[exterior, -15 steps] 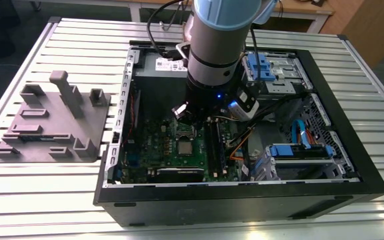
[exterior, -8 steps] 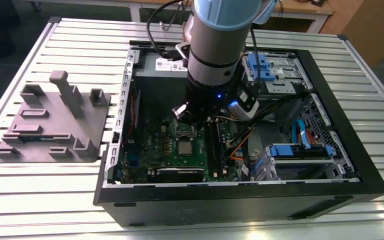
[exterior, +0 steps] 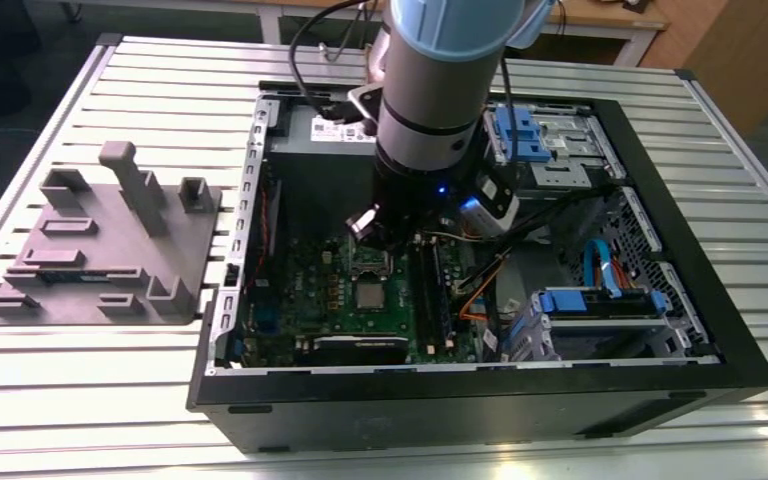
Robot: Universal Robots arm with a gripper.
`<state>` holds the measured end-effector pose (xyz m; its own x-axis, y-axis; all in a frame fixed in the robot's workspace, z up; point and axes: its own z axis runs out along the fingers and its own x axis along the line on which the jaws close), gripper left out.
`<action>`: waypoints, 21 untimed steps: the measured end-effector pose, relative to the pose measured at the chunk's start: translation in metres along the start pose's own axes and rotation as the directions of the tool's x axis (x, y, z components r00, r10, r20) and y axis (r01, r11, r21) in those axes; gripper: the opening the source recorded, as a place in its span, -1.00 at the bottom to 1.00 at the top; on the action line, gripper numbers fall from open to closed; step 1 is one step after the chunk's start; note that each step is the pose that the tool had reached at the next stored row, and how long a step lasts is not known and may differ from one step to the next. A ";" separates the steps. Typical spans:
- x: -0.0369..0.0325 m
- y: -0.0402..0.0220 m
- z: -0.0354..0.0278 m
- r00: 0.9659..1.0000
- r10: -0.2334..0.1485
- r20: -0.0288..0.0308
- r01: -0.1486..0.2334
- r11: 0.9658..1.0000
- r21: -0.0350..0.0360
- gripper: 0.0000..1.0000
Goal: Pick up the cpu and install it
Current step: 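Close the cpu cover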
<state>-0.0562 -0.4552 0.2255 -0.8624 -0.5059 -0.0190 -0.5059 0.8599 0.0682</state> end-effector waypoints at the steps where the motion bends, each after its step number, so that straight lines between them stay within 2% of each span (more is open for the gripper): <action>1: -0.0011 0.0012 0.0002 1.000 0.000 0.000 0.000 1.000 0.000 -0.80; 7: -0.0078 0.0051 0.0020 1.000 0.000 0.000 0.000 1.000 0.000 -0.80; 21: -0.0081 0.0049 0.0036 1.000 0.000 0.001 0.000 1.000 -0.001 -0.80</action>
<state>-0.0518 -0.4467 0.2224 -0.8624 -0.5059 -0.0195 -0.5059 0.8598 0.0691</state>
